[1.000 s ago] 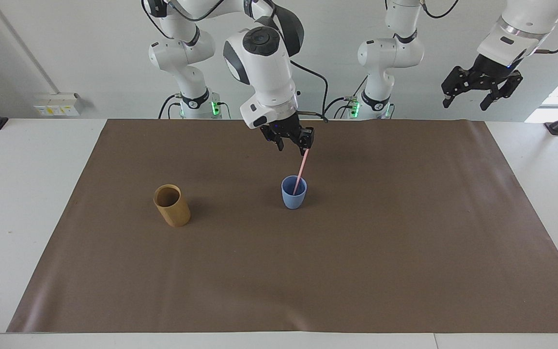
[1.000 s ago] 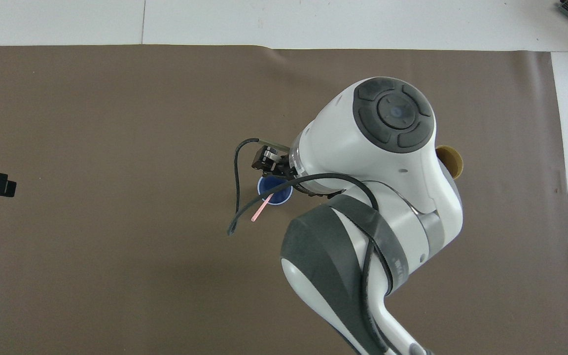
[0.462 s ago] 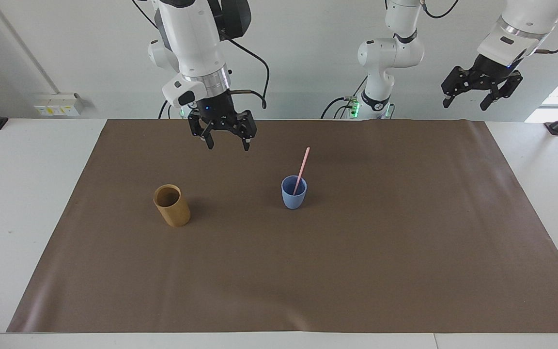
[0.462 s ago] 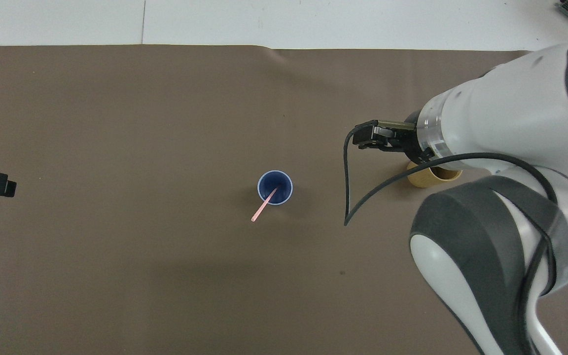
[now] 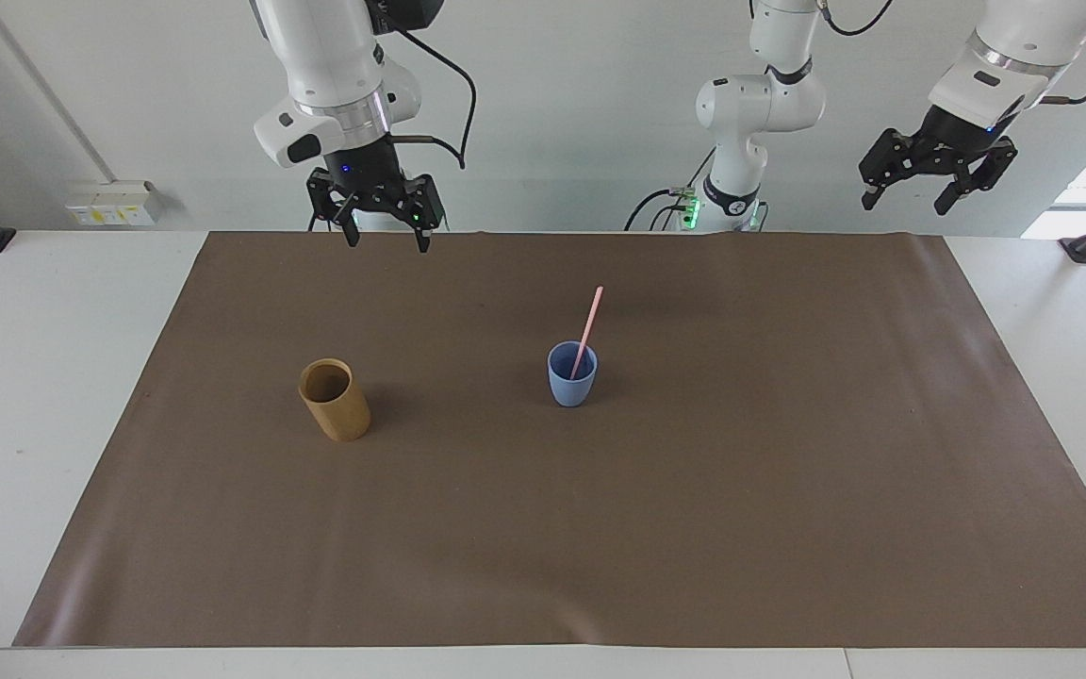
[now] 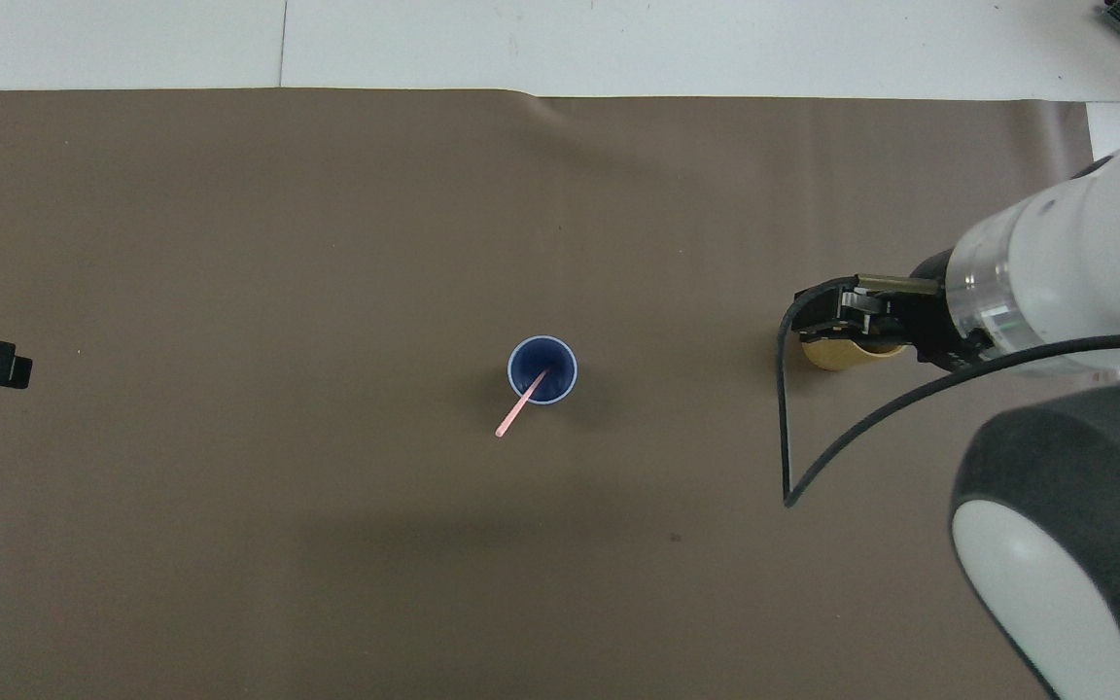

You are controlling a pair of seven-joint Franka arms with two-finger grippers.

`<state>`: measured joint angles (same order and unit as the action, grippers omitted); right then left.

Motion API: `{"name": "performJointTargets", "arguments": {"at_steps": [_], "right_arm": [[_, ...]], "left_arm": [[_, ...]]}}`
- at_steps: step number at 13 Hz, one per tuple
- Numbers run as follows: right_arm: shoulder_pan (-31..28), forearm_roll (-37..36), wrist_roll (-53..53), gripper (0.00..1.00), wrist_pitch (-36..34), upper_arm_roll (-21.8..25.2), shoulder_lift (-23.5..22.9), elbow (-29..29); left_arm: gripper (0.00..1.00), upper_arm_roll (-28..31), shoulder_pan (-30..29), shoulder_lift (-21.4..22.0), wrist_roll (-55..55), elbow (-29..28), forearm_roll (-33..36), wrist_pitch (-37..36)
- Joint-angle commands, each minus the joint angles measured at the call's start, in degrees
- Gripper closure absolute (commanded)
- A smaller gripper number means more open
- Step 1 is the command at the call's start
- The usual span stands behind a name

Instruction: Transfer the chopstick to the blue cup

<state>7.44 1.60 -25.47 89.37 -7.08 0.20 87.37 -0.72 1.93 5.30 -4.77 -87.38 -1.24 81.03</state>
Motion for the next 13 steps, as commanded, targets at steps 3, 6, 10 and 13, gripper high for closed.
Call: {"name": "performJointTargets", "arguments": {"at_steps": [3, 6, 10, 13], "right_arm": [[-1.5, -2.2, 1.3, 0.00, -2.1, -0.6, -0.3, -2.6], [-1.6, -1.9, 2.3, 0.00, -2.2, 0.1, -0.1, -2.2], [-2.5, -2.1, 7.7, 0.00, -3.6, 2.3, -0.1, -2.1], [-3.2, -2.1, 11.9, 0.00, -3.8, 4.8, 0.0, -2.1]], "left_arm": [[0.00, 0.0, -0.2, 0.6, 0.0, -0.5, 0.3, -0.7], [0.00, 0.0, -0.2, 0.6, -0.1, -0.5, 0.3, -0.7], [0.00, 0.0, -0.2, 0.6, -0.1, -0.5, 0.3, -0.7], [0.00, 0.0, -0.1, 0.6, 0.0, -0.5, 0.3, -0.7]]}}
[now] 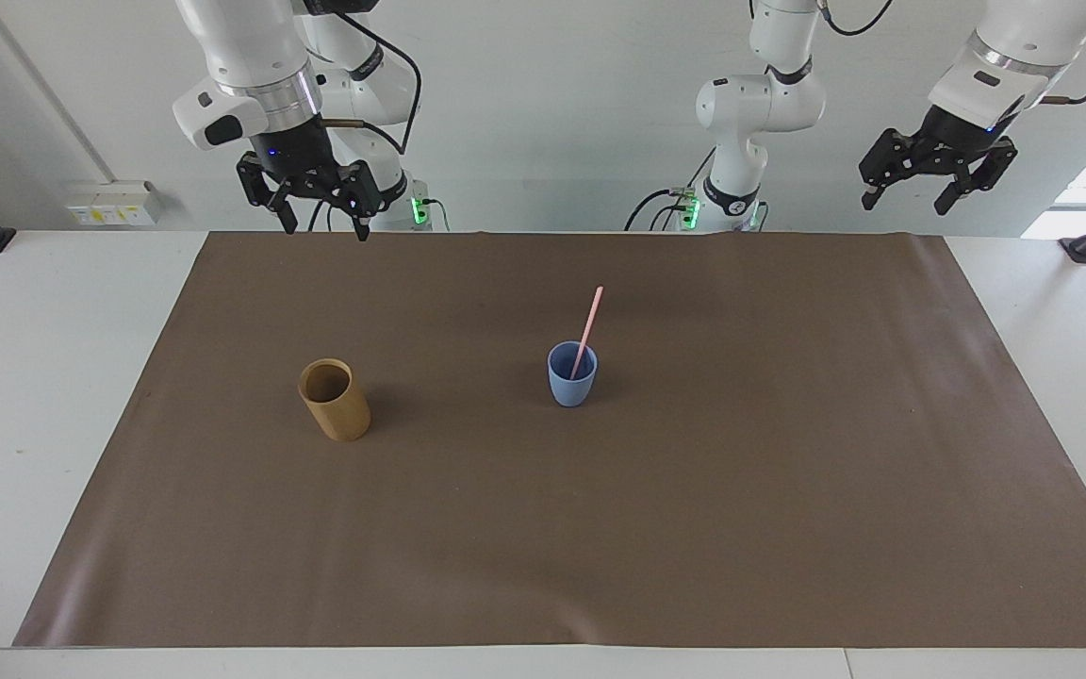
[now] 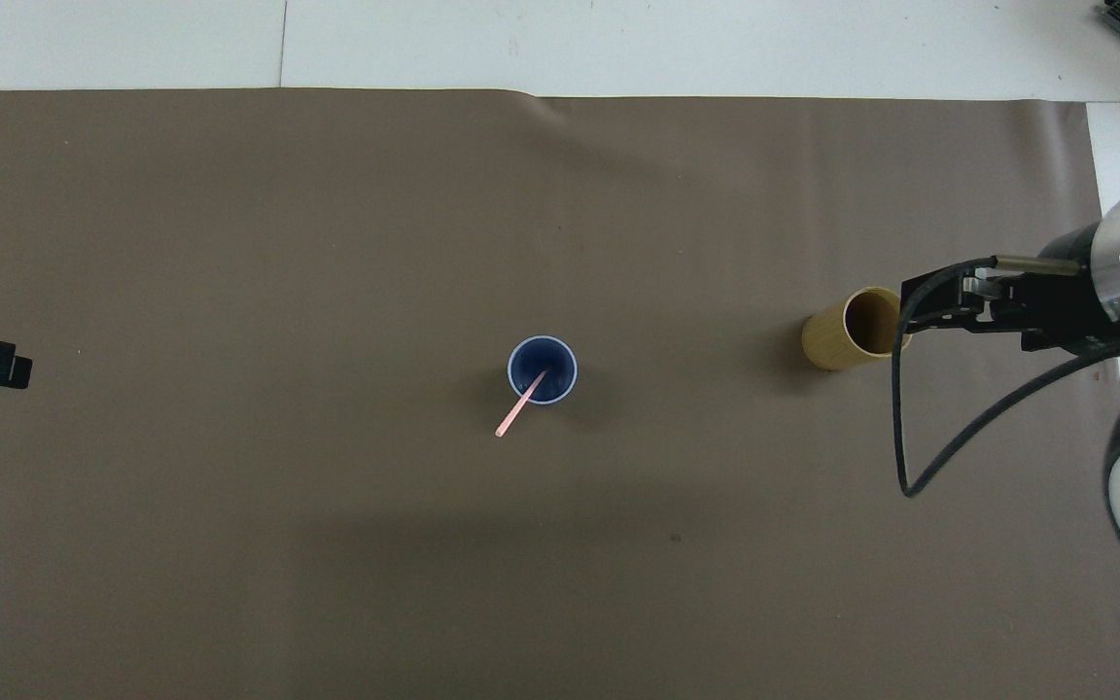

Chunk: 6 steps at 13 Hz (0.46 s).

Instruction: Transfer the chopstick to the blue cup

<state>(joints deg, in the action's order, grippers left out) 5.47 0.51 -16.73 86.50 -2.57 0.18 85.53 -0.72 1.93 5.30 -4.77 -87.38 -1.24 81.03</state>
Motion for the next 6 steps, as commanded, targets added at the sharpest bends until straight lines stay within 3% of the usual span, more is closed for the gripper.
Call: {"name": "performJointTargets", "arguments": {"at_steps": [1, 6], "right_arm": [[-2.0, -1.1, 3.4, 0.00, -1.3, 0.2, 0.0, -0.3], [-4.2, -0.7, 4.9, 0.00, -2.0, -0.5, -0.1, -0.4]], "left_arm": [[0.00, 0.0, -0.2, 0.6, 0.0, -0.5, 0.3, -0.7], [0.00, 0.0, -0.1, 0.6, 0.0, -0.5, 0.3, -0.7]]}}
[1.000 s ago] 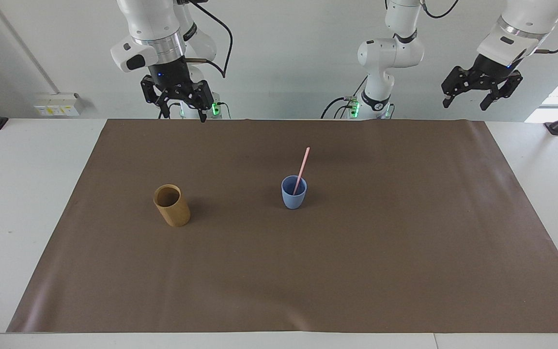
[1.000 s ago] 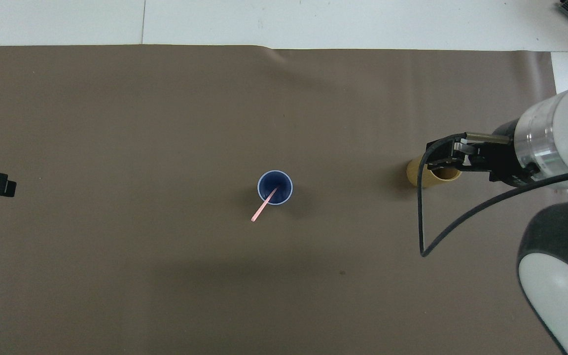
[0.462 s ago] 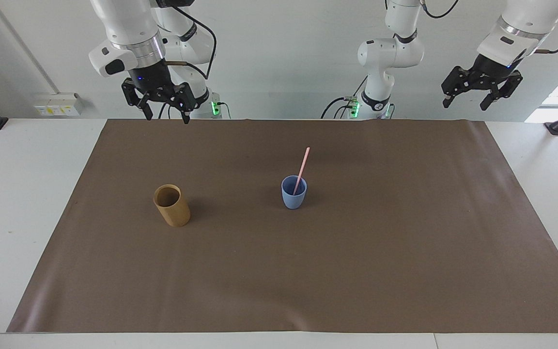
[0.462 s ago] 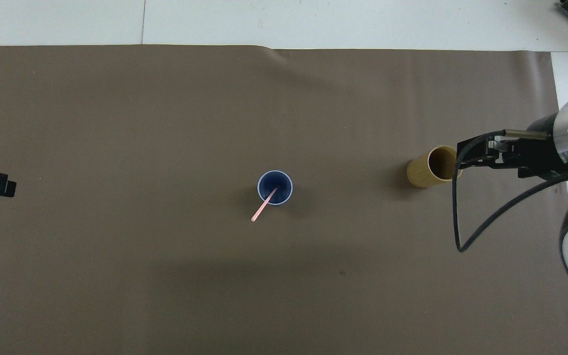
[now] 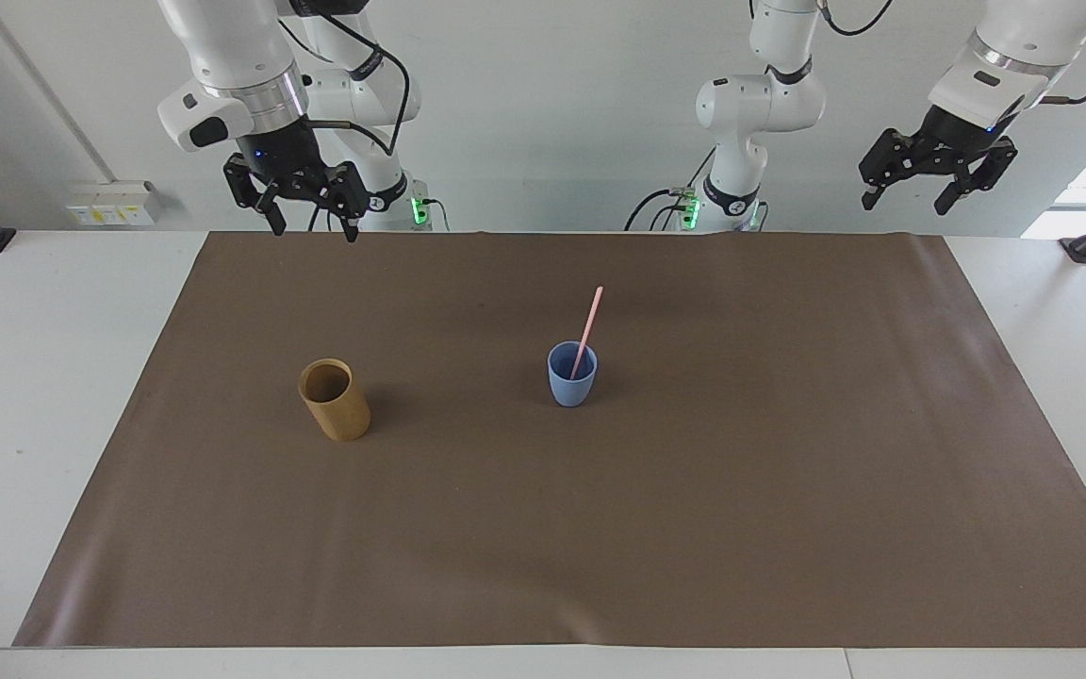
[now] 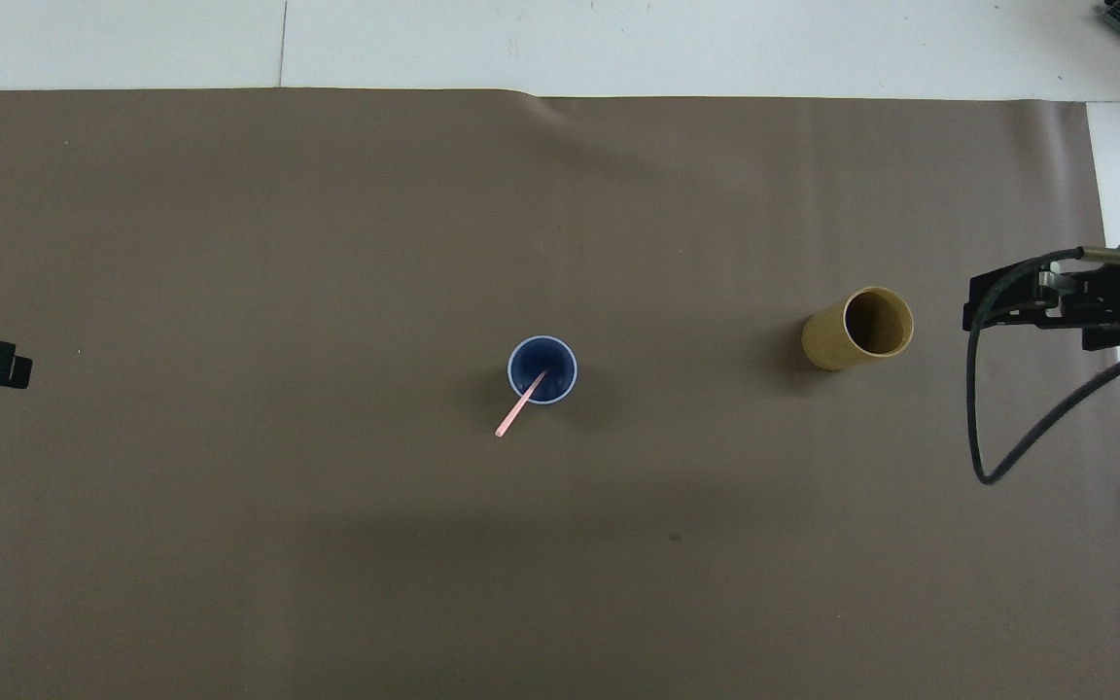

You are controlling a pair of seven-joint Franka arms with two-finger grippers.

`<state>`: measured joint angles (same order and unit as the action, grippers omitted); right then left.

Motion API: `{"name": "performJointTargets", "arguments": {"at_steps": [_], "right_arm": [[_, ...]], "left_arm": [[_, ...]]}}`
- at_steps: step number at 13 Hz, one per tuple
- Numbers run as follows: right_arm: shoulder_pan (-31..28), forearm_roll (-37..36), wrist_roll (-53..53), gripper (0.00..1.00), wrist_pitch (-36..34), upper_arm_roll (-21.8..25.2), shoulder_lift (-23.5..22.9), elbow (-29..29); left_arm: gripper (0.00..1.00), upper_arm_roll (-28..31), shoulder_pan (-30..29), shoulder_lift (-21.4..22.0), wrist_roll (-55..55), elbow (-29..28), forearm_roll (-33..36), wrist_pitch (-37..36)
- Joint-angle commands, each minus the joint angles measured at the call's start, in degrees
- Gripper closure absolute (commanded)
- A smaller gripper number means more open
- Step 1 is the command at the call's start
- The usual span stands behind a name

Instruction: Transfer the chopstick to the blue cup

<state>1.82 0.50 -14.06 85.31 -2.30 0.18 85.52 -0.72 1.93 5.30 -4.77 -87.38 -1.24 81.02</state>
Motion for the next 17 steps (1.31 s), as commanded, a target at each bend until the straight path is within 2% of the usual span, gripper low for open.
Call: {"name": "performJointTargets", "arguments": {"at_steps": [1, 9, 17], "right_arm": [[-0.4, -0.9, 3.6, 0.00, -0.9, -0.6, -0.1, -0.1], [-0.1, -3.2, 3.9, 0.00, -0.3, -0.8, -0.4, -0.3], [-0.4, -2.4, 3.0, 0.00, -0.9, -0.8, -0.1, 0.1]], "left_arm": [[0.00, 0.0, -0.2, 0.6, -0.1, -0.5, 0.3, -0.7], [0.00, 0.0, -0.2, 0.6, 0.0, -0.5, 0.3, -0.7], [0.00, 0.0, -0.2, 0.5, 0.0, -0.5, 0.3, -0.7]]}}
